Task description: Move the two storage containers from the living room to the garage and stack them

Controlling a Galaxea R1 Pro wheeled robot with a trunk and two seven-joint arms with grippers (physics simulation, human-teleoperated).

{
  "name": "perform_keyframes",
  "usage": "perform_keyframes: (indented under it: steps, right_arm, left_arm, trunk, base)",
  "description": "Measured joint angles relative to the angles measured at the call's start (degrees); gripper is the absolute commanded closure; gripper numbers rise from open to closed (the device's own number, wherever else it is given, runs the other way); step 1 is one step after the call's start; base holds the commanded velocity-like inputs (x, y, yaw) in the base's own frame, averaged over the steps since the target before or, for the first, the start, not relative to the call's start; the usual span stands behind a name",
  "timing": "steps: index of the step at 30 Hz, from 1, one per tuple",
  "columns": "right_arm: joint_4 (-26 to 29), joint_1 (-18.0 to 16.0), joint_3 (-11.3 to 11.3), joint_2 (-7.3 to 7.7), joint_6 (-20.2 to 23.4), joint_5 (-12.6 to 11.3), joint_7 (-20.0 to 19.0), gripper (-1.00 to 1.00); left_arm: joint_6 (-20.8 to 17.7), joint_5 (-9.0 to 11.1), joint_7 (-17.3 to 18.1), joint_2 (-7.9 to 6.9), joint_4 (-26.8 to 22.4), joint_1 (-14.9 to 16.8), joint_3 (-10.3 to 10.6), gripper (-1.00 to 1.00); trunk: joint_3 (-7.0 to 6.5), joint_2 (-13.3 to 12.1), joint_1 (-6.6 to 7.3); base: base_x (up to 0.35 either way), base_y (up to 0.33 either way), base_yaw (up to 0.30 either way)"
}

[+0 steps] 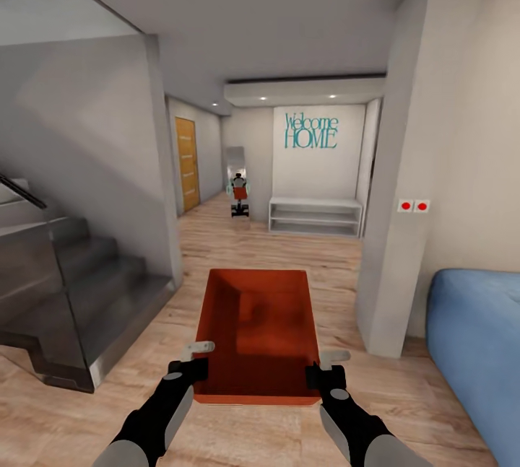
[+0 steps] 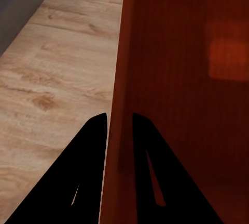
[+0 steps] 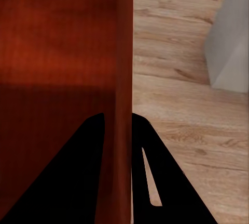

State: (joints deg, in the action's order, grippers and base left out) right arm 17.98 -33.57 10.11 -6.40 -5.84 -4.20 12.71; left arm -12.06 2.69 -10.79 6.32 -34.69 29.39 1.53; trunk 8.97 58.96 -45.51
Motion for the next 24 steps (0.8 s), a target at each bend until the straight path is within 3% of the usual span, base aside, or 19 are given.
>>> perform_keyframes:
  steps: [24]
  right_arm:
    - [0.0,0.0,0.0,0.00,0.0,0.0,0.0,1.00]
  left_arm:
    - [0.0,0.0,0.0,0.01,0.0,0.0,0.0,1.00]
  trunk:
    - [0.00,0.0,0.00]
  base:
    - [0.325,0.000,0.000]
